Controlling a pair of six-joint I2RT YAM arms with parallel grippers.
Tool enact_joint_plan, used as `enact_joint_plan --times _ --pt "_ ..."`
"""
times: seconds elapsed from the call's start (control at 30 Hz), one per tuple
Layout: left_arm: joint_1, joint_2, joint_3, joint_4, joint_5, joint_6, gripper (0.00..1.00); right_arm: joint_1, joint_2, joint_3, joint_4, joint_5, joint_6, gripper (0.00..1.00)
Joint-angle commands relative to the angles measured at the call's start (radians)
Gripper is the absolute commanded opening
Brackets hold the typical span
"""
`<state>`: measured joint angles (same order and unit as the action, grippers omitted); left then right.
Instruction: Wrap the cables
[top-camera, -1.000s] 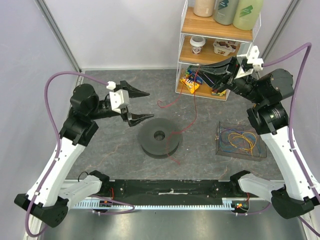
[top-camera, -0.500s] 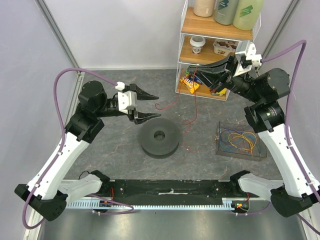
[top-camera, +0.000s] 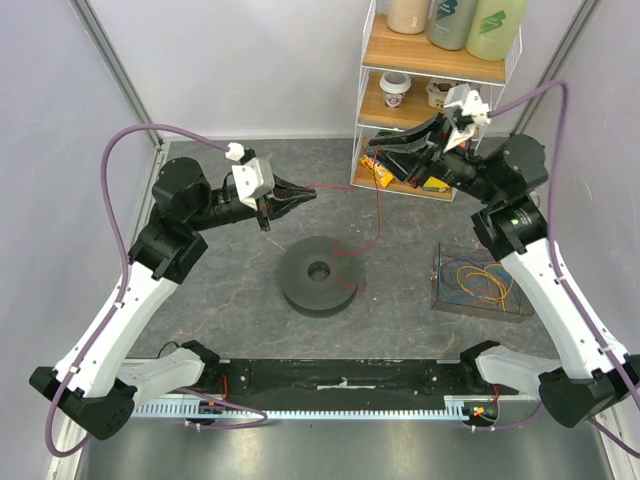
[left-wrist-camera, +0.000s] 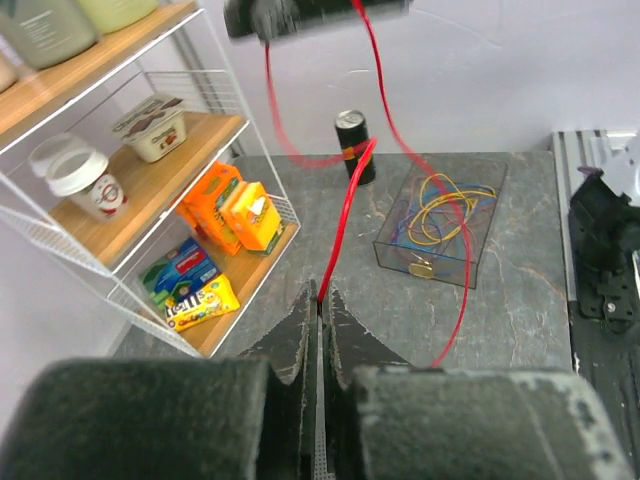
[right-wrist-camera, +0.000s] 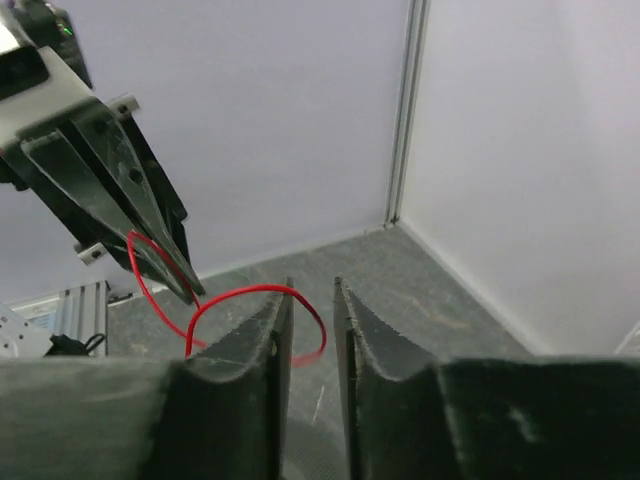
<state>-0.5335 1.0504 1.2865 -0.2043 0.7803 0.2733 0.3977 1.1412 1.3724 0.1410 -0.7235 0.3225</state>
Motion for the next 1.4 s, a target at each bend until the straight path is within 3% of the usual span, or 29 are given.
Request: enact_joint_plan --times 0.0,0.07,0.17,0.33,0.6,0.97,1.2,1.37 --pt "0.017 -0.03 0.053 0.043 -0.153 -0.137 0.02 0.006 0.048 -0.058 -0.003 0.045 0.01 0.46" --pt "0.027 -0.033 0.063 0.036 -0.196 -0.161 0.02 0.006 0.063 -0.067 -0.05 0.053 -0.014 0.64" --pt "0.04 -0.041 0.08 0.02 -0.287 -0.171 0.02 0.0 0.048 -0.102 -0.186 0.087 -0.107 0.8" --pt "0.067 -0.036 0.129 -0.009 -0.43 -0.172 0.02 -0.039 -0.015 -0.205 -0.363 0.127 -0.243 0.9" --pt "0.075 -0.021 0.114 -0.043 -0.524 -0.123 0.02 -0.109 -0.101 -0.409 -0.552 0.119 -0.353 0.91" --pt "0.084 -0.023 0.033 -0.035 -0.558 -0.146 0.02 -0.097 -0.146 -0.641 -0.563 -0.043 -0.678 0.81" --pt "0.086 -0.021 0.022 -0.023 -0.559 -0.155 0.02 -0.019 -0.045 -0.681 -0.486 0.035 -0.577 0.75" --pt "0.089 -0.018 0.014 -0.012 -0.546 -0.164 0.01 0.023 0.057 -0.685 -0.44 0.072 -0.537 0.77"
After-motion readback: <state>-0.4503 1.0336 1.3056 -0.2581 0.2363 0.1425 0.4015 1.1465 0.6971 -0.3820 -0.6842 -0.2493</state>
